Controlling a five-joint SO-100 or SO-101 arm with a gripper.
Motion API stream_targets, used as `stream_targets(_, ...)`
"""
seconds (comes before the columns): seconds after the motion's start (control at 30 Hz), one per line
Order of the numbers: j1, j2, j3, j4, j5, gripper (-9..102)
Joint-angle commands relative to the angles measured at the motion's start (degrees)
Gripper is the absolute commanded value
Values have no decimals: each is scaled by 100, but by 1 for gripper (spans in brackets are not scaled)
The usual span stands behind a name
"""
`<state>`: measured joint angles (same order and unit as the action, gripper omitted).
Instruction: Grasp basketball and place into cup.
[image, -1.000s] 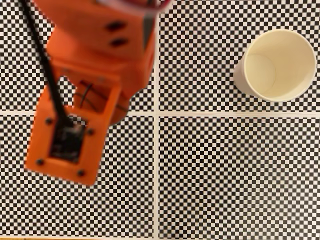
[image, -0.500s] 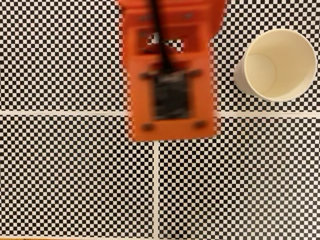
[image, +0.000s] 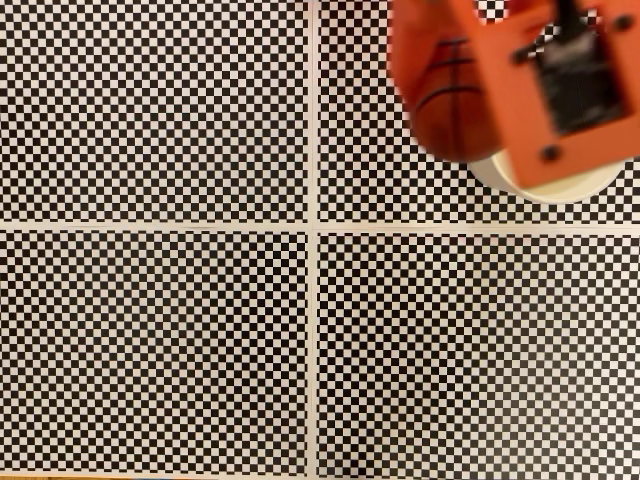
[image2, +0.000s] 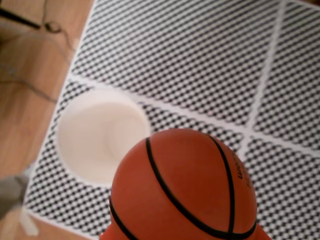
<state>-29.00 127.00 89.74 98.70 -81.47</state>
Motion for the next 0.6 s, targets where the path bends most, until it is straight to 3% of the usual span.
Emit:
stream_targets(0.0, -448, 114, 9, 0, 378, 18)
stream_targets(0.57, -1608, -773, -193, -940, 1178, 22)
